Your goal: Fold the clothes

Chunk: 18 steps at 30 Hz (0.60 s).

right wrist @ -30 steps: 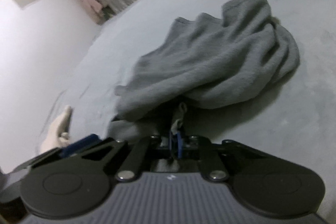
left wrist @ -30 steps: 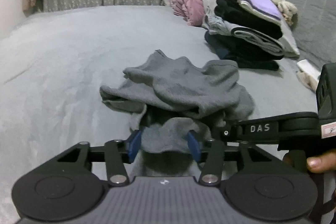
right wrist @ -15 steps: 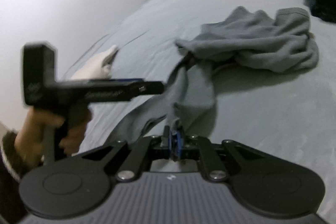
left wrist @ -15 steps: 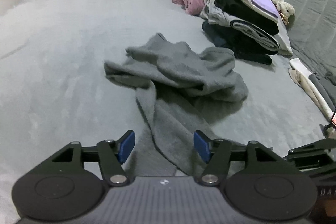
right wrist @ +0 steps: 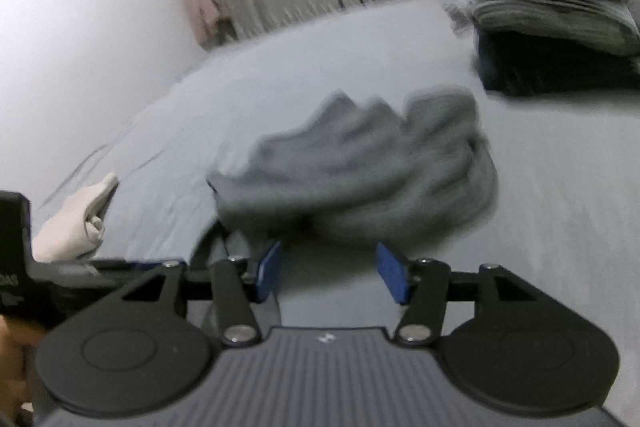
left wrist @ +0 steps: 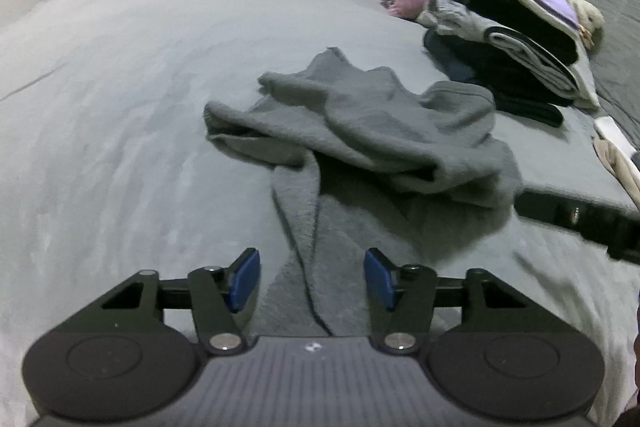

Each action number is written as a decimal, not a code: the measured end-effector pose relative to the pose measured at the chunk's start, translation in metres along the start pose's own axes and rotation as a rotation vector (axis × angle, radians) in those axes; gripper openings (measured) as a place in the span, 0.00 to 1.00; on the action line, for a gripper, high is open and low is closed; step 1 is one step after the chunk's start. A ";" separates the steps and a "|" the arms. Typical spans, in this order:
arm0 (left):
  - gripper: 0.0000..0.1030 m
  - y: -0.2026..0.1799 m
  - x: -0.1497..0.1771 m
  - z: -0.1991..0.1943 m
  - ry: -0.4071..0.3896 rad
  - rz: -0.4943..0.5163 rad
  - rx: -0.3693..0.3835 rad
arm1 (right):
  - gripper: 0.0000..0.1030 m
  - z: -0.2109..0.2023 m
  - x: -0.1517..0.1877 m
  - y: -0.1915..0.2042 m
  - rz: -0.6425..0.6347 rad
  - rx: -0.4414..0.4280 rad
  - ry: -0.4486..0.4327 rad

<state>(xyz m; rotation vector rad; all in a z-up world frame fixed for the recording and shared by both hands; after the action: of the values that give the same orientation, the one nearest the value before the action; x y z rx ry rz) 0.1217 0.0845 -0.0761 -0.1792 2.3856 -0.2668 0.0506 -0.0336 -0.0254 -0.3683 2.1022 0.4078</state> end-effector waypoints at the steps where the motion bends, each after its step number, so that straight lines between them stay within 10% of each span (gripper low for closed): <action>1: 0.39 0.001 -0.001 0.001 -0.004 -0.008 -0.003 | 0.73 0.004 -0.006 0.008 -0.050 0.005 -0.028; 9: 0.16 0.005 -0.008 0.002 -0.002 -0.093 0.008 | 0.73 0.046 -0.014 0.043 -0.151 0.015 -0.041; 15: 0.08 0.008 -0.009 -0.002 -0.019 -0.104 -0.010 | 0.10 0.057 -0.011 0.027 -0.087 0.072 0.001; 18: 0.04 0.013 -0.011 -0.007 -0.041 -0.115 -0.043 | 0.02 0.049 -0.015 0.016 -0.045 0.084 -0.023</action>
<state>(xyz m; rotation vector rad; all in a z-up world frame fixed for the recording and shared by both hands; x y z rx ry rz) 0.1243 0.1000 -0.0672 -0.3399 2.3452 -0.2629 0.0887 0.0031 -0.0357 -0.3590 2.0776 0.2949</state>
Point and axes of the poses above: each gripper's, at about its wrist camera, not at the fingertips, and z roughly the way its jaws point, y to its left, x to its underside, the point moved 5 cm from there along z, roughly the way its jaws point, and after that the axes turned 7 degrees about -z, right-handed, at the moved point
